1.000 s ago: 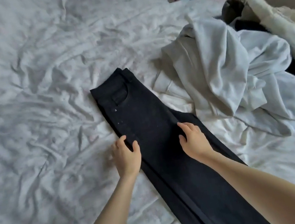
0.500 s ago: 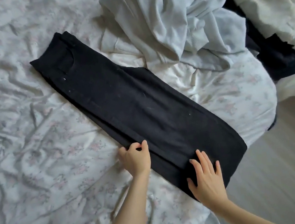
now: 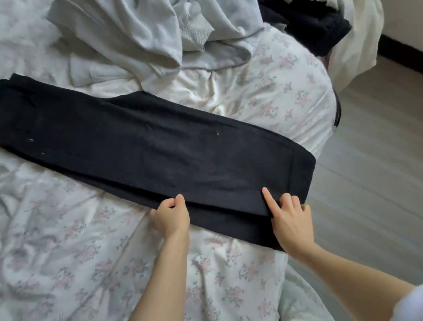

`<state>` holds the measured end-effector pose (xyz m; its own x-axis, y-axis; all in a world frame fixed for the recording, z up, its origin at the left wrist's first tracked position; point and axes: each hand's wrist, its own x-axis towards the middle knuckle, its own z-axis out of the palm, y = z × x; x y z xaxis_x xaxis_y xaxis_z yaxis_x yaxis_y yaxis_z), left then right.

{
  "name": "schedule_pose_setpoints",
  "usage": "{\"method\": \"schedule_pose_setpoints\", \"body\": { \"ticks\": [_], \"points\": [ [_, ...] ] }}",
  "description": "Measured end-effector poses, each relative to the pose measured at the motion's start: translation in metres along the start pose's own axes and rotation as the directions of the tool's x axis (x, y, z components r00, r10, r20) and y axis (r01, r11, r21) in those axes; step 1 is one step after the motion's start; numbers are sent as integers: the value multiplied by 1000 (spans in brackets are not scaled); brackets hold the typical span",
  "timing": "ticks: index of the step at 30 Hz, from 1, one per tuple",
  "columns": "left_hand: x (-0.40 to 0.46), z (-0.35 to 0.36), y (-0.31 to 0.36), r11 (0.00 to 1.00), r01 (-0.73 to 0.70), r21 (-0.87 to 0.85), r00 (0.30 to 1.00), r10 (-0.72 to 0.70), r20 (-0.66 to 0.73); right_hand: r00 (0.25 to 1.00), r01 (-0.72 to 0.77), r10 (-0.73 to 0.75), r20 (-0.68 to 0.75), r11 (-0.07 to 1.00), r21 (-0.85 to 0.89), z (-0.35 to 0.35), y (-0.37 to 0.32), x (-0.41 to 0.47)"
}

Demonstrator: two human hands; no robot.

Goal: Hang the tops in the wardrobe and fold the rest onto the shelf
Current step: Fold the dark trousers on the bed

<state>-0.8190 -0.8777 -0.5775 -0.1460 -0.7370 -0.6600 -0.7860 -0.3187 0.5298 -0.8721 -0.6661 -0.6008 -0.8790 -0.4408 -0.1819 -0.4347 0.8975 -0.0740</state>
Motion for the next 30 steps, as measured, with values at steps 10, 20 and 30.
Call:
{"method": "schedule_pose_setpoints", "body": {
  "ticks": [10, 20, 30],
  "points": [
    [0, -20, -18, 998, -54, -36, 996, 57, 70, 986, 130, -123, -111, 990, 53, -5, 2, -45],
    [14, -19, -35, 973, -112, 200, 992, 122, -37, 991, 128, -127, 32, 991, -23, 21, 10, -58],
    [0, -12, -26, 910, -175, 376, 955, 250, -161, 995, -77, 72, 63, 994, 82, 23, 20, -73]
  ]
}}
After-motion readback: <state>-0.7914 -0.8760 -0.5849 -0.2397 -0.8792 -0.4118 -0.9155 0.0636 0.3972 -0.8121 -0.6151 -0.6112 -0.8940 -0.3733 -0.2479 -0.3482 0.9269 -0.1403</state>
